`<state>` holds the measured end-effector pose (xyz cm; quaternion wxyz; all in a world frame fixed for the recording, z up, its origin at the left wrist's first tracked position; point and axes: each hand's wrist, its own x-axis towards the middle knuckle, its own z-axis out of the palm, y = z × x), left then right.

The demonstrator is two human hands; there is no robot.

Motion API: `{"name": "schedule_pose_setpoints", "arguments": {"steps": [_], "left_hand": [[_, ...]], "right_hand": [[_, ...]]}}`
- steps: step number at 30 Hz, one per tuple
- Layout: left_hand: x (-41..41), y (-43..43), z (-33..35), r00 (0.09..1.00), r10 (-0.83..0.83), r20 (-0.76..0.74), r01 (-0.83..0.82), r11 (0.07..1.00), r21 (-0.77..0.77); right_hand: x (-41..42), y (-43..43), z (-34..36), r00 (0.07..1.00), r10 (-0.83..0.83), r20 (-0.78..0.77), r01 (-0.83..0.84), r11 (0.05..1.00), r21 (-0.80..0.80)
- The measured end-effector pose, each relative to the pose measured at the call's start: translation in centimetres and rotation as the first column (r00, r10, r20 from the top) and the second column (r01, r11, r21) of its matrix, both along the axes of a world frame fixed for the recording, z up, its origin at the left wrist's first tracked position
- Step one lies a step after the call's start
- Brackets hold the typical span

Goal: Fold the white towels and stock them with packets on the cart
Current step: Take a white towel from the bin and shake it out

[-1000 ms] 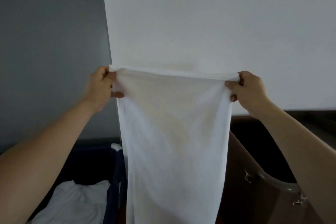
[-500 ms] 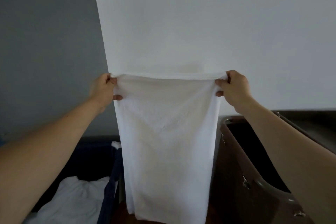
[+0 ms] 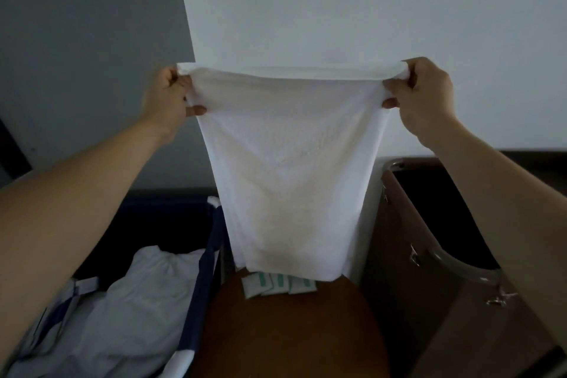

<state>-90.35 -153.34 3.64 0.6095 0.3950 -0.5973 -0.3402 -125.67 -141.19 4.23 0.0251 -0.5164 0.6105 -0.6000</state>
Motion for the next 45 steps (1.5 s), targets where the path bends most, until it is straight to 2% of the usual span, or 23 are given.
{"name": "schedule_pose_setpoints", "arguments": {"steps": [5,10,17,22,24,27,30,35,41,45], "left_hand": [[3.7,6.9,-6.0,0.998,-0.055,-0.038,0.058,0.995,0.085],[7.5,14.2,-15.6,0.993,-0.118,-0.023,0.120,0.953,0.279],[11.4,21.9,-30.3,0.987,-0.145,0.062,0.086,0.823,0.562],[13.2,23.7,-35.4,0.957,-0.205,0.204,0.020,0.751,0.660],[13.1,23.3,-35.7,0.927,-0.249,0.281,-0.006,0.739,0.674],[11.9,21.5,-35.5,0.888,-0.265,0.377,-0.051,0.756,0.652],[9.5,18.1,-35.9,0.863,-0.239,0.445,-0.089,0.795,0.600],[4.9,10.3,-38.3,0.809,-0.194,0.556,-0.205,0.792,0.575],[-0.3,0.1,-46.2,0.822,-0.204,0.532,-0.287,0.659,0.696],[-1.7,-4.1,-54.0,0.843,-0.251,0.476,-0.301,0.514,0.803]], "right_hand": [[2.4,5.5,-5.3,0.999,0.028,-0.024,-0.026,0.995,0.098],[4.9,11.7,-14.9,0.998,0.017,0.062,-0.034,0.959,0.280],[8.8,19.6,-28.5,0.998,0.022,0.065,-0.058,0.775,0.630],[9.9,22.3,-33.0,0.992,0.017,0.129,-0.107,0.666,0.738],[9.7,22.5,-33.6,0.993,0.034,0.109,-0.106,0.631,0.768],[8.8,21.4,-34.2,0.991,0.008,0.130,-0.106,0.626,0.773],[7.5,18.6,-35.1,0.979,-0.050,0.198,-0.119,0.646,0.754],[4.5,10.6,-38.6,0.941,-0.102,0.324,-0.192,0.628,0.754],[1.4,-0.4,-47.8,0.875,-0.237,0.422,-0.247,0.530,0.811],[1.2,-4.2,-55.2,0.856,-0.308,0.415,-0.285,0.387,0.877]]}}
